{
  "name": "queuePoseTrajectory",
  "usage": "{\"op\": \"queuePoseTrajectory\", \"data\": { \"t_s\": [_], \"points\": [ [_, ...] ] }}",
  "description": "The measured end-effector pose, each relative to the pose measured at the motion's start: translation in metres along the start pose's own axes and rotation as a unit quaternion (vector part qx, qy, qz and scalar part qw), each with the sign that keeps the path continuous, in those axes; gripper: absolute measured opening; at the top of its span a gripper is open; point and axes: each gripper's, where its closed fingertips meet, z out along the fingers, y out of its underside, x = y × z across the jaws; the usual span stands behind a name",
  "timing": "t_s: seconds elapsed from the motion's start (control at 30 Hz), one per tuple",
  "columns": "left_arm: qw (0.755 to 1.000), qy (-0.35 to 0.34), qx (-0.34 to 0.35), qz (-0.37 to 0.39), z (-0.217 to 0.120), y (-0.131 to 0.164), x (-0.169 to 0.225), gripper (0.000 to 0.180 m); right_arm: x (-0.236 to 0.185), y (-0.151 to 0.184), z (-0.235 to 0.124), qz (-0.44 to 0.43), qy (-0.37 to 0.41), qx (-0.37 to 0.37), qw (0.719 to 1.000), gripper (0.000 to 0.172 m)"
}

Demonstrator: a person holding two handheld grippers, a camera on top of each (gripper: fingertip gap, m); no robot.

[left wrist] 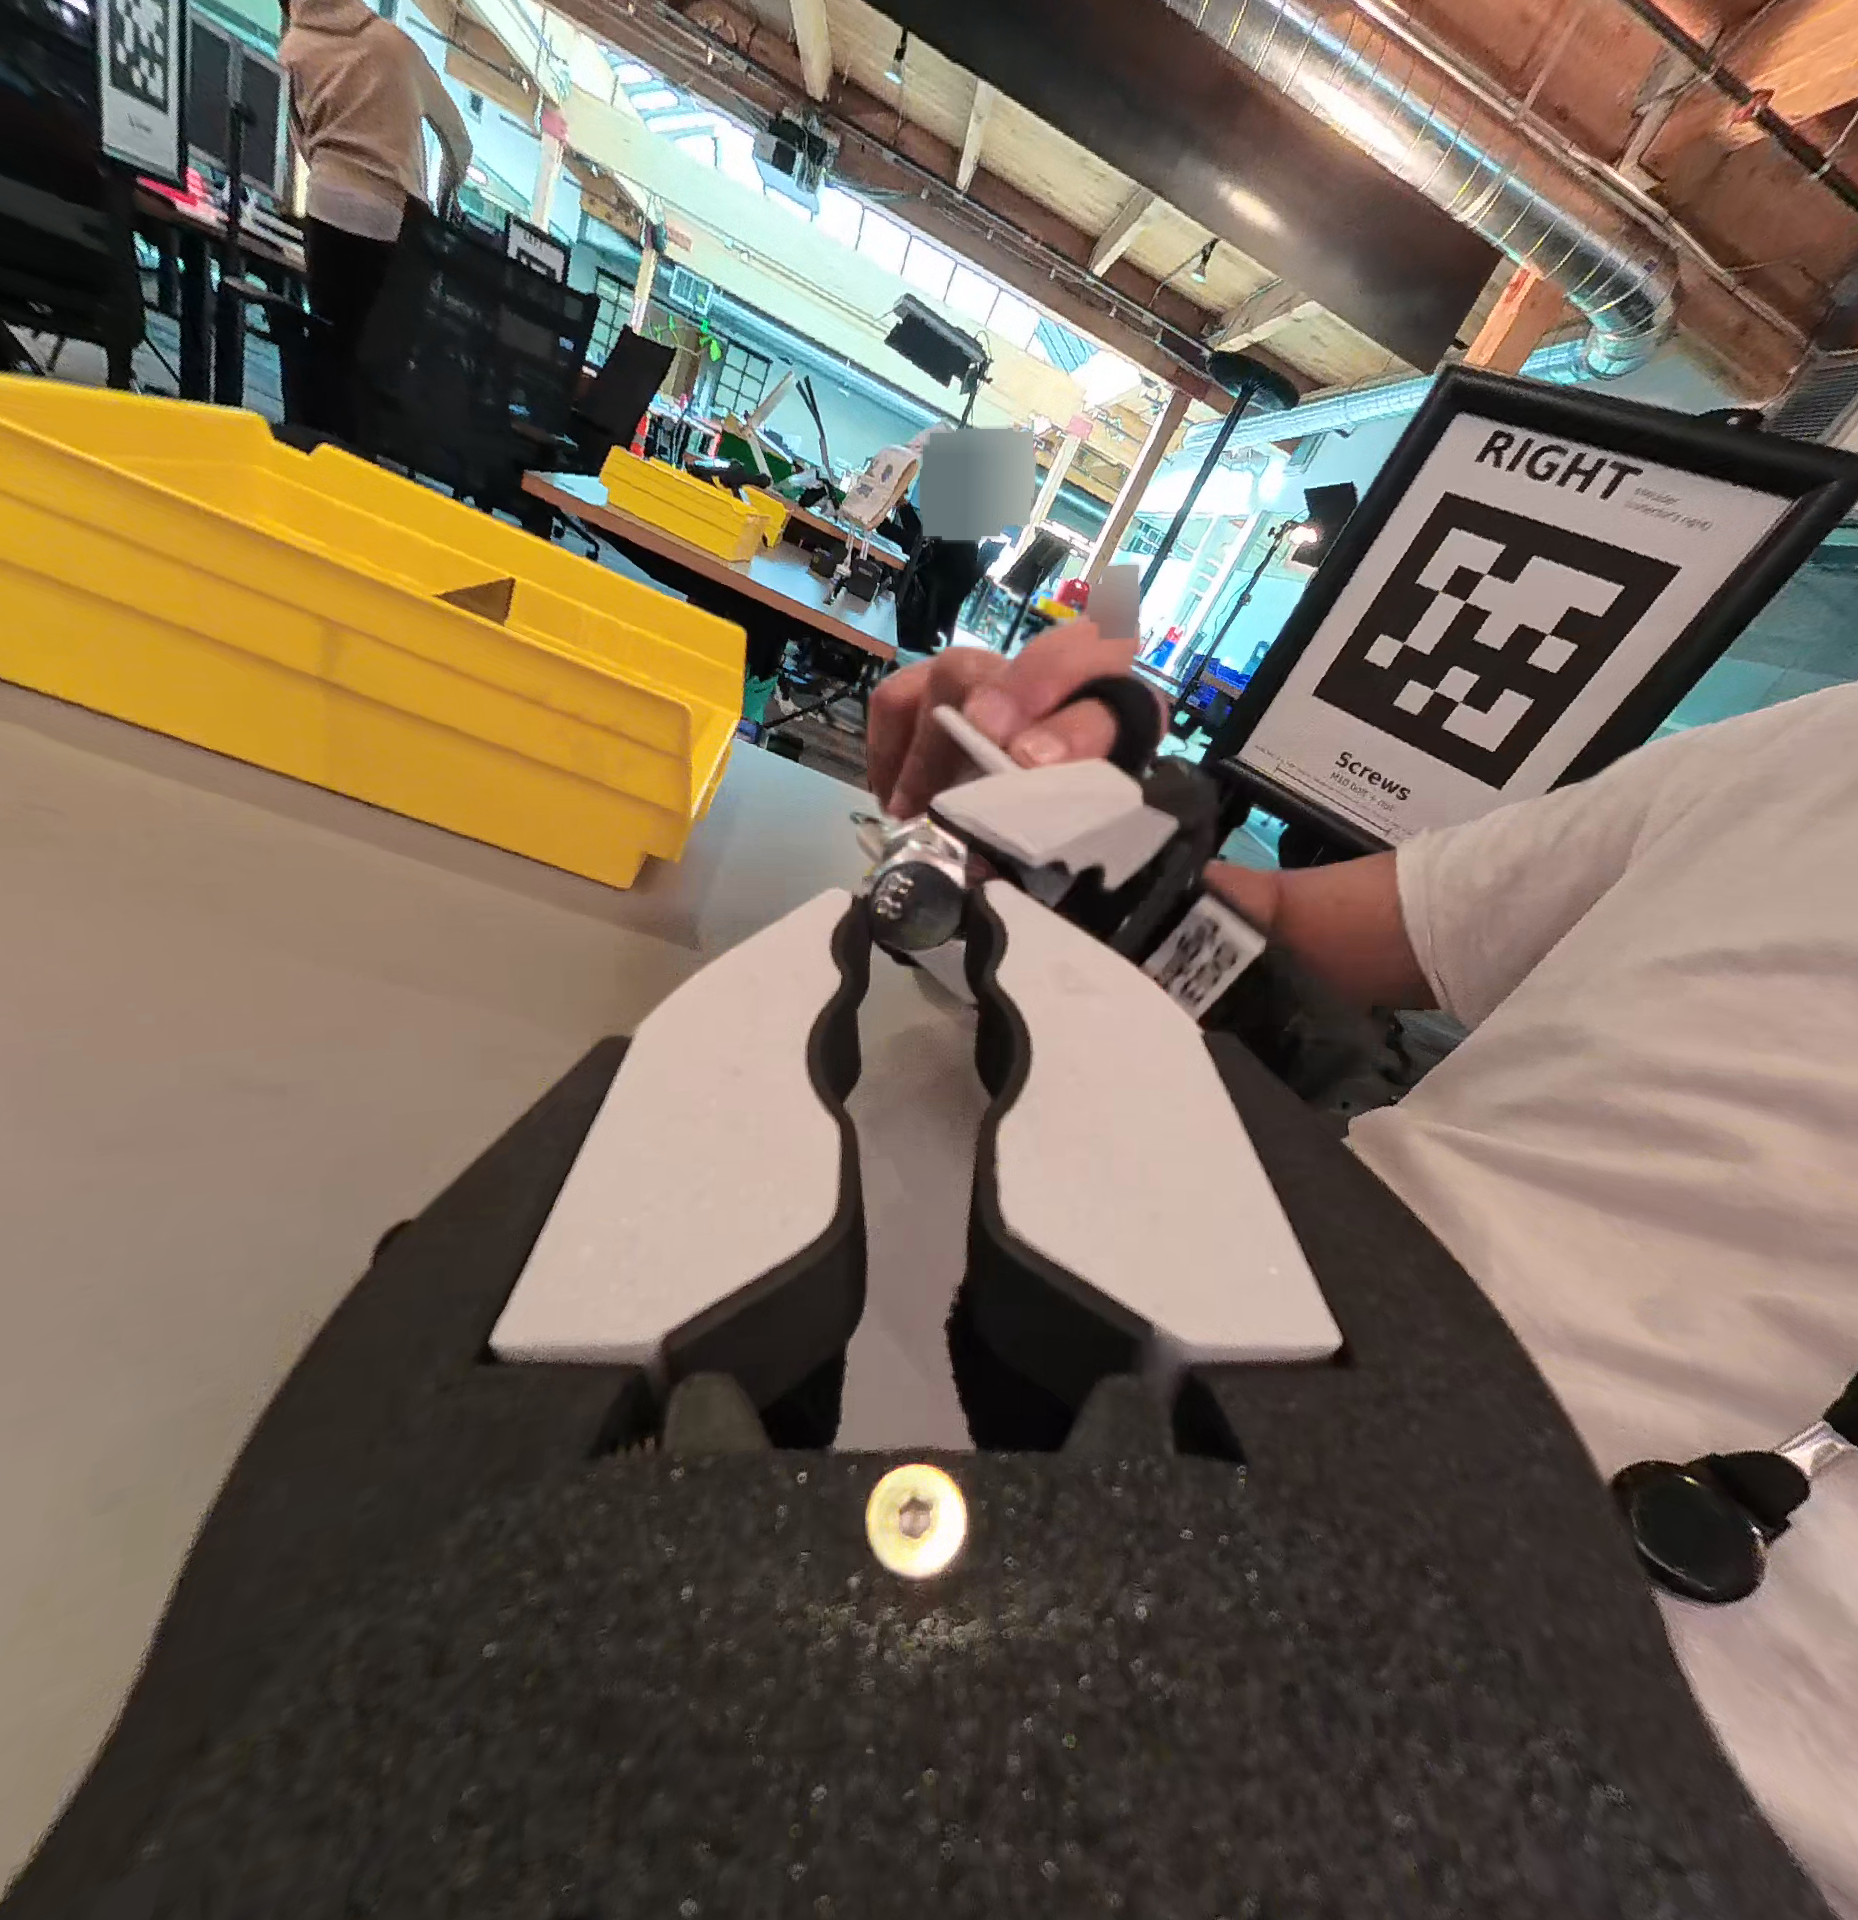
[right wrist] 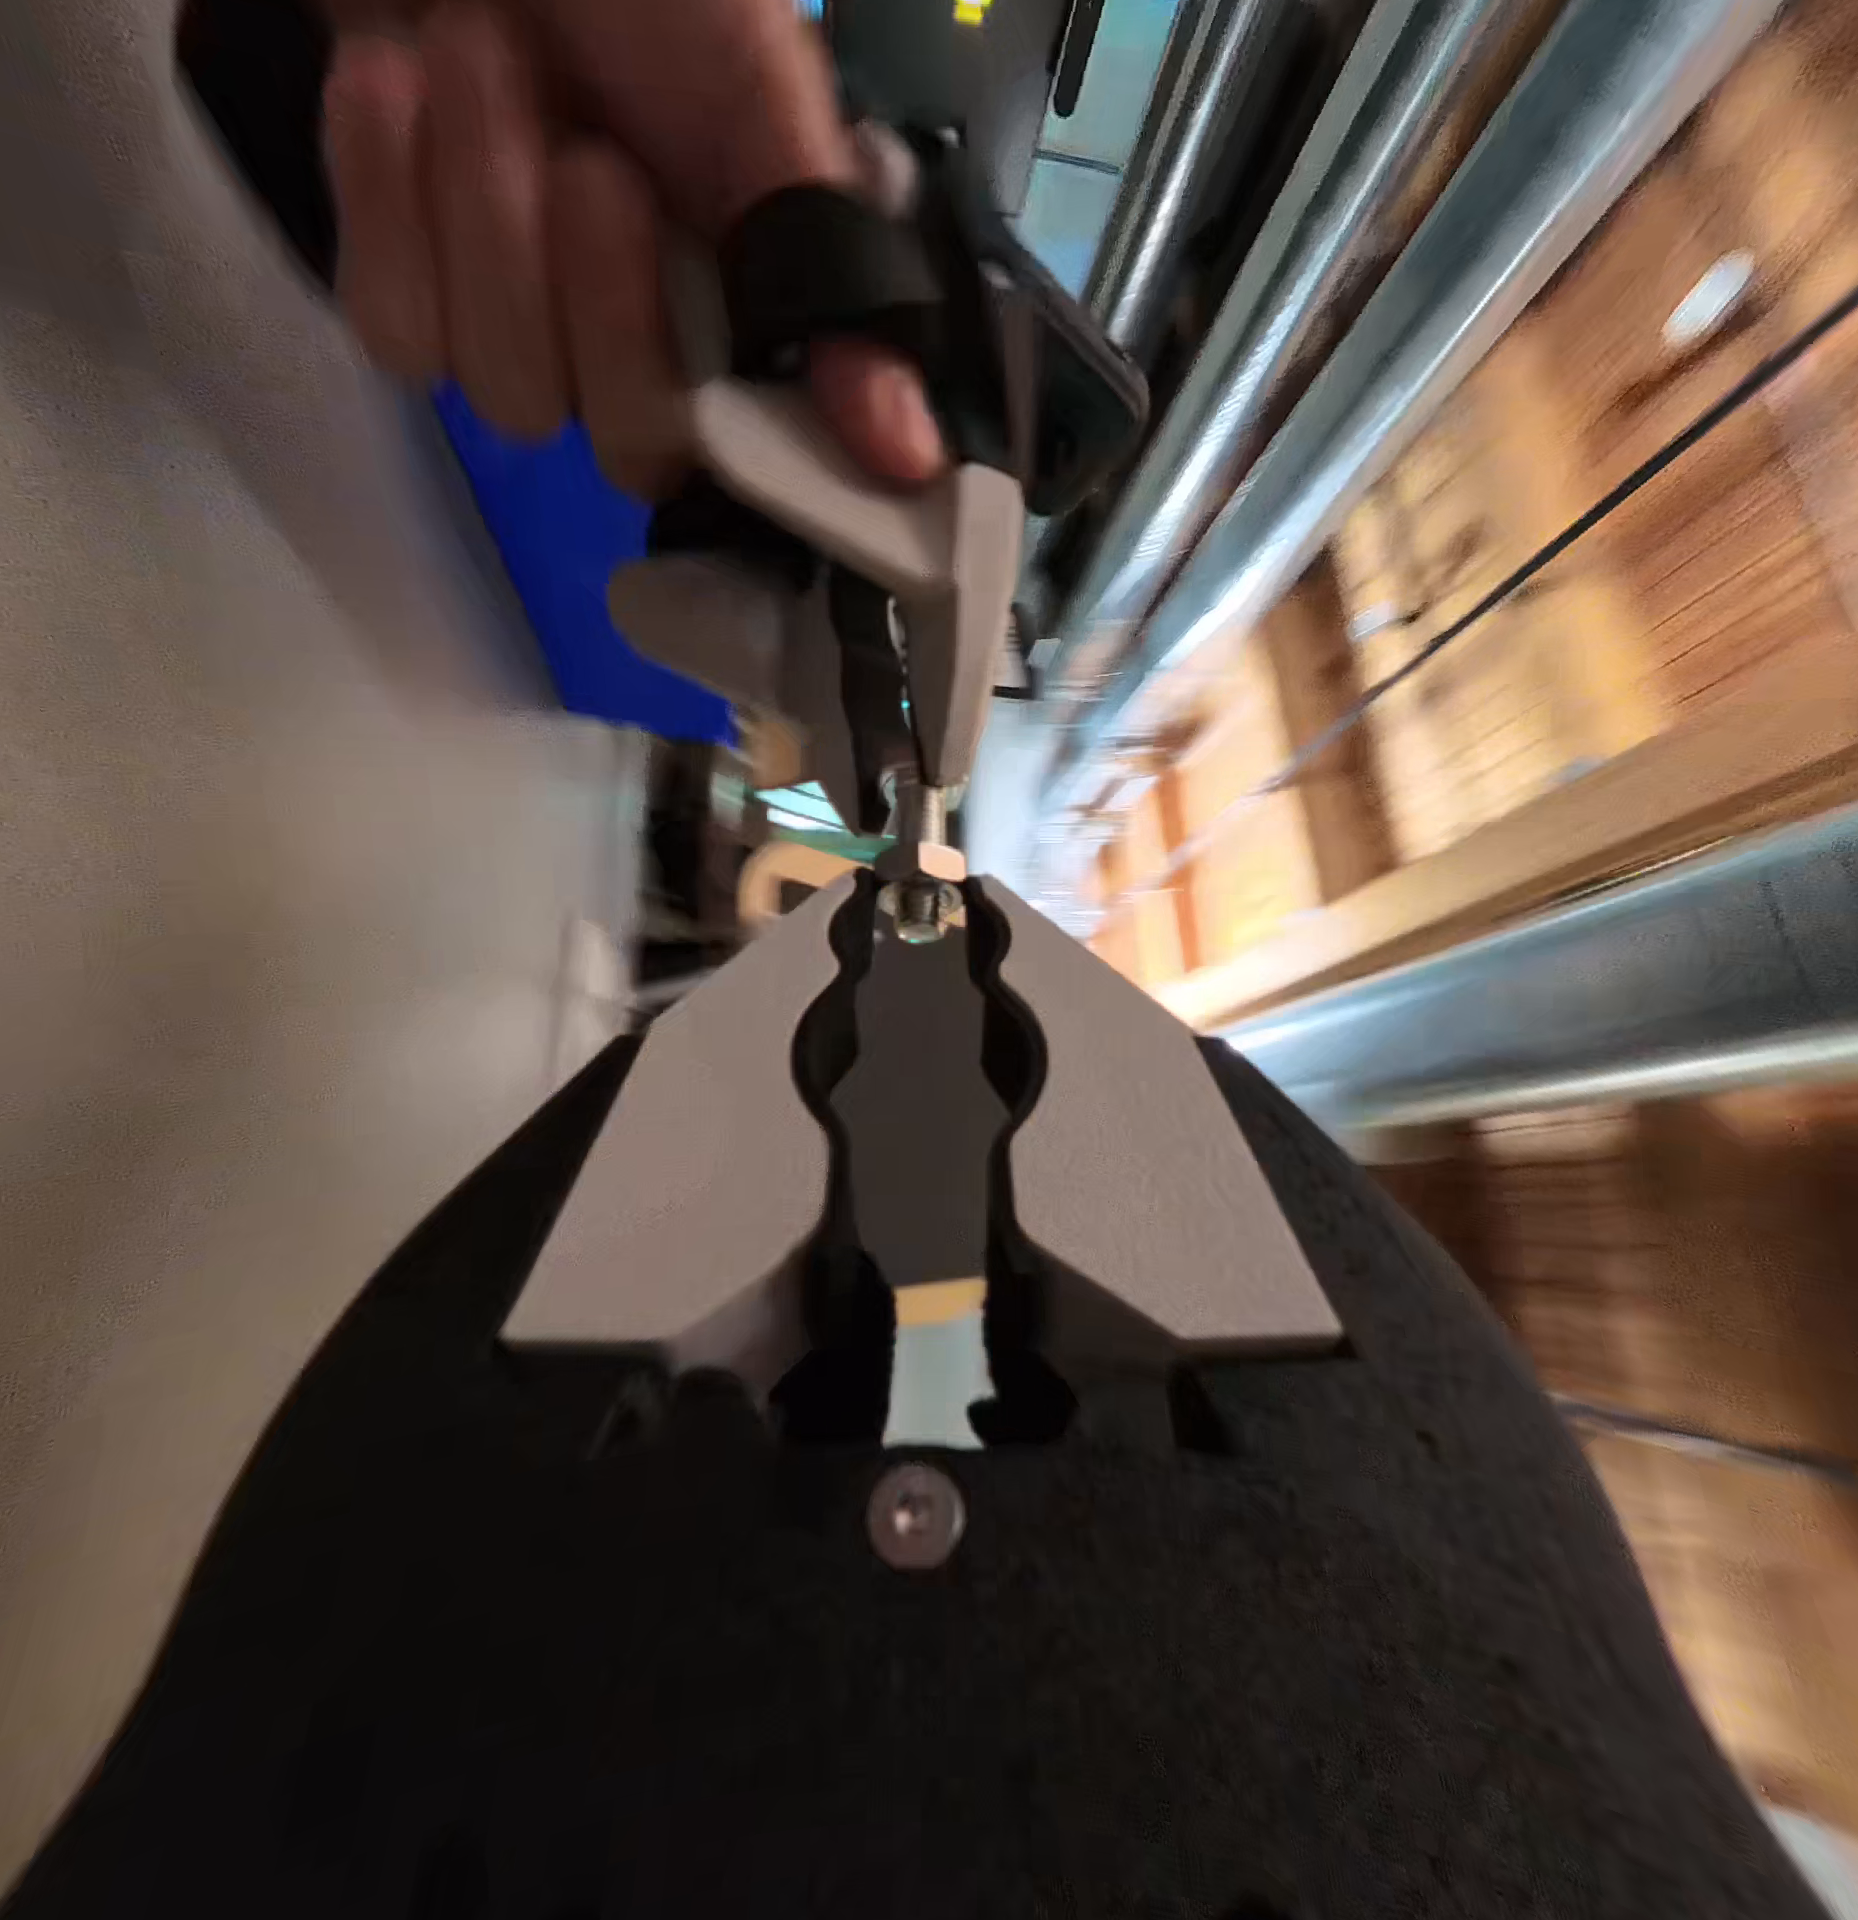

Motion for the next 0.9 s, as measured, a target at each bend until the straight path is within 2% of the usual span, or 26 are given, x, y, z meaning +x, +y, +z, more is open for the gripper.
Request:
{"op": "queuePoseTrajectory", "data": {
  "t_s": [0.03,0.07,0.13,0.17,0.23,0.27,0.3,0.33,0.37,0.4,0.43,0.5,0.53,0.57,0.6,0.63,0.67,0.7,0.83,0.9],
  "points": [
    [1.000,-0.003,-0.003,-0.006,0.000,0.002,-0.002,0.017,-0.003,0.001,0.000,-0.052,0.019,-0.006,0.998,0.017],
    [1.000,-0.007,-0.004,-0.012,0.000,0.003,-0.005,0.017,-0.006,0.002,0.001,-0.052,0.021,-0.007,0.998,0.017],
    [1.000,-0.008,0.001,-0.016,-0.002,0.002,-0.006,0.017,-0.005,0.002,0.001,0.000,0.015,0.002,1.000,0.022],
    [1.000,-0.010,0.008,-0.013,-0.003,-0.002,-0.006,0.017,-0.001,0.004,0.001,0.032,0.018,0.004,0.999,0.032],
    [1.000,-0.018,0.019,-0.003,-0.009,-0.007,-0.007,0.017,0.004,0.009,0.003,0.132,0.009,-0.003,0.991,0.051],
    [0.999,-0.027,0.022,0.004,-0.012,-0.009,-0.010,0.017,0.004,0.012,0.004,0.197,-0.003,-0.006,0.980,0.054],
    [0.999,-0.035,0.024,0.012,-0.015,-0.011,-0.011,0.017,-0.002,0.013,0.006,0.277,-0.036,-0.004,0.960,0.051],
    [0.999,-0.039,0.026,0.022,-0.018,-0.012,-0.012,0.017,-0.012,0.013,0.009,0.371,-0.082,-0.004,0.925,0.053],
    [0.998,-0.043,0.028,0.033,-0.021,-0.015,-0.013,0.017,-0.017,0.014,0.012,0.471,-0.115,-0.007,0.874,0.054],
    [0.998,-0.047,0.029,0.044,-0.023,-0.017,-0.013,0.017,-0.022,0.010,0.015,0.574,-0.155,0.003,0.804,0.052],
    [0.997,-0.050,0.030,0.056,-0.025,-0.019,-0.013,0.017,-0.023,0.001,0.015,0.674,-0.206,0.031,0.709,0.053],
    [0.995,-0.057,0.024,0.077,-0.026,-0.019,-0.013,0.017,-0.017,-0.008,0.016,0.827,-0.266,0.086,0.487,0.051],
    [0.994,-0.059,0.019,0.087,-0.026,-0.019,-0.013,0.017,-0.012,-0.011,0.015,0.872,-0.289,0.120,0.376,0.051],
    [0.994,-0.059,0.015,0.094,-0.026,-0.017,-0.012,0.017,-0.007,-0.010,0.014,0.901,-0.298,0.150,0.277,0.050],
    [0.993,-0.057,0.012,0.101,-0.025,-0.016,-0.011,0.017,-0.007,-0.004,0.015,0.920,-0.295,0.163,0.201,0.043],
    [0.992,-0.055,0.011,0.109,-0.023,-0.016,-0.010,0.017,-0.010,0.000,0.015,0.929,-0.292,0.170,0.153,0.042],
    [0.992,-0.054,0.010,0.116,-0.021,-0.015,-0.009,0.017,-0.011,0.002,0.015,0.932,-0.291,0.174,0.127,0.040],
    [0.991,-0.054,0.006,0.122,-0.020,-0.014,-0.008,0.017,-0.011,0.002,0.014,0.932,-0.294,0.178,0.118,0.038],
    [0.989,-0.060,-0.017,0.136,-0.012,-0.005,-0.009,0.017,-0.006,-0.002,0.013,0.926,-0.300,0.182,0.137,0.037],
    [0.987,-0.071,-0.031,0.142,-0.010,-0.001,-0.013,0.017,-0.008,-0.001,0.014,0.928,-0.296,0.174,0.145,0.021]
  ]
}}
